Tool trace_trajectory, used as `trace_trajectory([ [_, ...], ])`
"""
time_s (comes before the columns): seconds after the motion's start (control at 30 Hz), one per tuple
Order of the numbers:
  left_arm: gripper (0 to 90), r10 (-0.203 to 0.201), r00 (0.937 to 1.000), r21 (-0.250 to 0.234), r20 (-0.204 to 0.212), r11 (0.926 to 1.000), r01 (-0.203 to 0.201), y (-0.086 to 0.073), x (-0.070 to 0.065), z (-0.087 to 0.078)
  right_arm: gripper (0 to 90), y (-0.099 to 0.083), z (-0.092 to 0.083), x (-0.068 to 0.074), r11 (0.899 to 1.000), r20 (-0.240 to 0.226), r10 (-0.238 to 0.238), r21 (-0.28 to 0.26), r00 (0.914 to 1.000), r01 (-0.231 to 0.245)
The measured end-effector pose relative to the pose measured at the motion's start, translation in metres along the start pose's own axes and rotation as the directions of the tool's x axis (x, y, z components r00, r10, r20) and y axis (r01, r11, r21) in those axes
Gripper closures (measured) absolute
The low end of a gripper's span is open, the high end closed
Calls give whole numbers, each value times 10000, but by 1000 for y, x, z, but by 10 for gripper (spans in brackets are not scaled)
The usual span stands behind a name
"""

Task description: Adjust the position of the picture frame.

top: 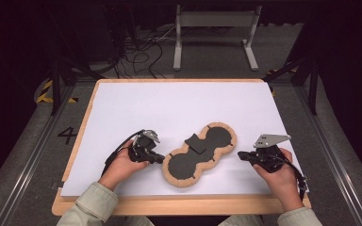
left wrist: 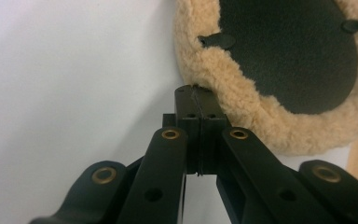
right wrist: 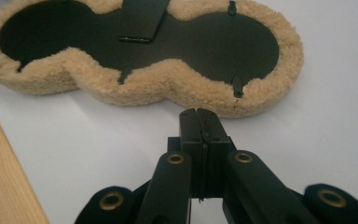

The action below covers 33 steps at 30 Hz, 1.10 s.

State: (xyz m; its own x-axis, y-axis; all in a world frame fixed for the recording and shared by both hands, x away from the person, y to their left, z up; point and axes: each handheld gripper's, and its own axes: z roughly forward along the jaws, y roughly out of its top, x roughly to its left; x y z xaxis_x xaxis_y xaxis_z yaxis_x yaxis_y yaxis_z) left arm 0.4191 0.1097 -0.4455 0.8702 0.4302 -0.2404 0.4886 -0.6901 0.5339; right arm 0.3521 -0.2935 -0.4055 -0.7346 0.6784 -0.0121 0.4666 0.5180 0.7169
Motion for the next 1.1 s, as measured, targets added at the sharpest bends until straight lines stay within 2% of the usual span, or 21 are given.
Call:
trace_trajectory([
  [0.1,900,-59,10000,2,-44,10000,59,-2,-1,-3,900,3,9,-1,9991,138,29,420,9999,-35],
  [0.2,900,-15,9994,-230,-350,9997,7,-6,-1,-9,900,6,20,-1,9954,141,80,949,9999,-93],
  [0.27,896,-122,9995,-259,-299,9996,114,-6,-1,-10,900,6,25,-1,9932,179,65,1157,9998,-85],
  [0.3,895,-147,9989,-458,-451,9989,127,-8,0,-15,900,8,33,0,9879,326,-14,1551,9995,-37],
  [0.33,894,-309,9989,-497,-357,9983,291,-9,0,-17,900,8,35,0,9859,348,-37,1674,9994,-22],
  [0.4,892,-336,9985,-653,-427,9974,307,-10,1,-20,900,11,41,-1,9829,404,-103,1841,9991,27],
  [0.5,892,-437,9976,-836,-542,9957,391,-13,3,-24,900,14,46,-1,9787,433,-70,2054,9990,-21],
  [0.53,892,-496,9968,-921,-630,9948,437,-14,5,-25,900,15,49,-2,9768,393,-94,2144,9992,7],
  [0.57,892,-399,9956,-1071,-852,9938,307,-15,7,-27,900,16,52,-2,9756,436,-97,2195,9990,-1],
  [0.6,893,-716,9950,-1176,-693,9911,631,-18,8,-30,900,17,54,-2,9741,479,-127,2263,9988,15],
  [0.63,894,-490,9950,-1354,-866,9901,370,-19,12,-32,900,18,57,-1,9723,556,-167,2338,9983,32],
  [0.67,895,-705,9940,-1402,-835,9884,583,-21,12,-34,900,19,60,-1,9712,585,-177,2383,9981,33],
  [0.7,895,-757,9934,-1449,-862,9875,627,-22,12,-35,900,20,61,-2,9704,581,-143,2415,9982,-1],
  [0.8,897,-856,9921,-1518,-915,9859,711,-27,12,-38,900,26,66,-5,9689,749,-152,2473,9971,-38],
  [0.93,896,-876,9904,-1461,-1072,9867,715,-33,9,-40,900,38,77,-10,9650,1031,-432,2619,9937,148],
  [1.1,896,-1006,9896,-1502,-1032,9850,845,-42,6,-44,900,55,93,-21,9625,1032,-405,2711,9938,111],
])
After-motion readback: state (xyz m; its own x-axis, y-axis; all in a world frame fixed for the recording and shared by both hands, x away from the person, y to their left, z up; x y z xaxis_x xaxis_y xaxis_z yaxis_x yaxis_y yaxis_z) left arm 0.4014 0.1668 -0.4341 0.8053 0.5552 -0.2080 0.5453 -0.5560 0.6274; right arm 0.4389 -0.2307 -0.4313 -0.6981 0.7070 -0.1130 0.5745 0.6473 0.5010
